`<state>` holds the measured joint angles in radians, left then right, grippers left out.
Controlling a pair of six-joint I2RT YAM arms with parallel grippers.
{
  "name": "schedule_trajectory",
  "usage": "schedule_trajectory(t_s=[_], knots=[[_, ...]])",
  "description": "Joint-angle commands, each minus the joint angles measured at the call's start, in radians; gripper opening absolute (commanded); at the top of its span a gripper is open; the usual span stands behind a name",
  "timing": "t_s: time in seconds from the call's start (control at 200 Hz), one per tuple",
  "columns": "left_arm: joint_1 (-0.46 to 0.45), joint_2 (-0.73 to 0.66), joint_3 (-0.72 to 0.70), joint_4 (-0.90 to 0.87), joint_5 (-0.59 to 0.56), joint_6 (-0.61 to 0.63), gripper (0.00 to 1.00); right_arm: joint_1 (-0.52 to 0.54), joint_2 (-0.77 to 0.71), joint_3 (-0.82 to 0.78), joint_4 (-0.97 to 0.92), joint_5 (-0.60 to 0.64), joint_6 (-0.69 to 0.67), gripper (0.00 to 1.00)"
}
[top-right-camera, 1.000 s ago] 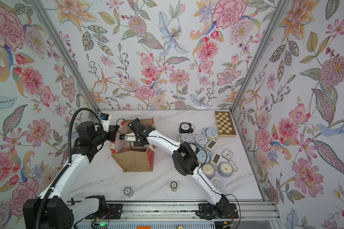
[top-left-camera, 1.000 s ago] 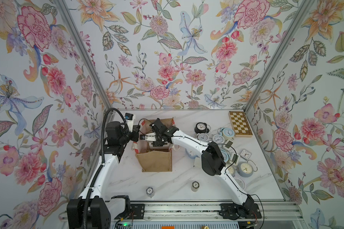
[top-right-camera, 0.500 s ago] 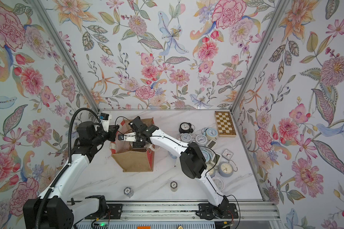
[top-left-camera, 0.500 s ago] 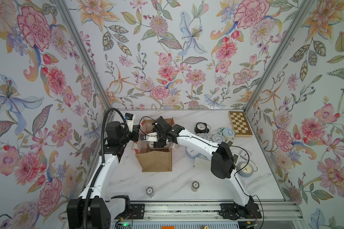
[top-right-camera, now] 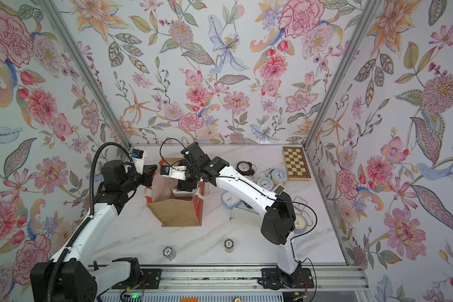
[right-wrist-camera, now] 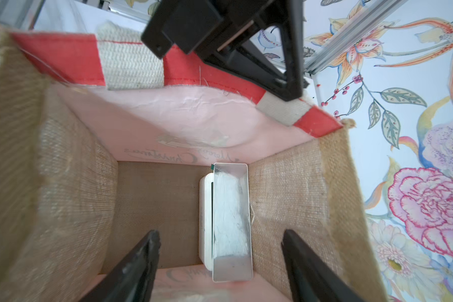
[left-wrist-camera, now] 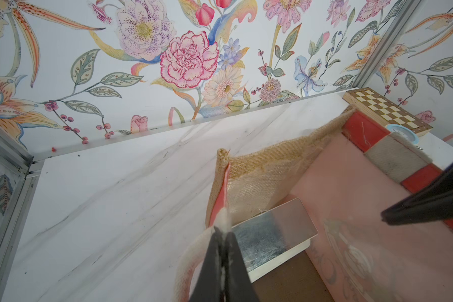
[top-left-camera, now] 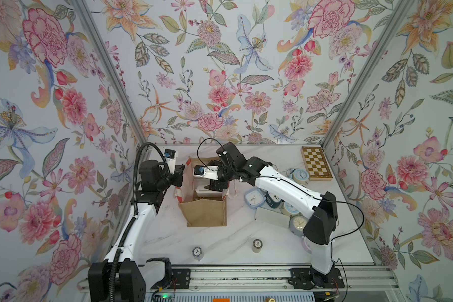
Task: Put the alarm clock into the canvas bag
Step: Place the alarm at the canvas bag, then pick up the alarm from the center of the board.
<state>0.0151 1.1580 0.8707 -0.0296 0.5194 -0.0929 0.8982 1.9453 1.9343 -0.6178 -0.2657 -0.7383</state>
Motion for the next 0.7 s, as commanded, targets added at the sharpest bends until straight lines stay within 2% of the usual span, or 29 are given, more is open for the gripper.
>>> schedule_trajectory(t_s=[0.0, 0.405, 0.695], knots=[[0.005, -0.012, -0.002, 0.009, 0.004, 0.012, 0.04, -0.023, -0.092, -0.059, -0.024, -0.062, 0.062, 0.76], [0.004, -0.012, -0.002, 0.010, 0.007, 0.012, 0.05, -0.164, -0.386, -0.457, -0.024, -0.042, 0.120, 0.75], [0.005, -0.009, -0.001, 0.010, 0.005, 0.012, 0.05, -0.227, -0.469, -0.731, -0.024, 0.021, 0.140, 0.75]])
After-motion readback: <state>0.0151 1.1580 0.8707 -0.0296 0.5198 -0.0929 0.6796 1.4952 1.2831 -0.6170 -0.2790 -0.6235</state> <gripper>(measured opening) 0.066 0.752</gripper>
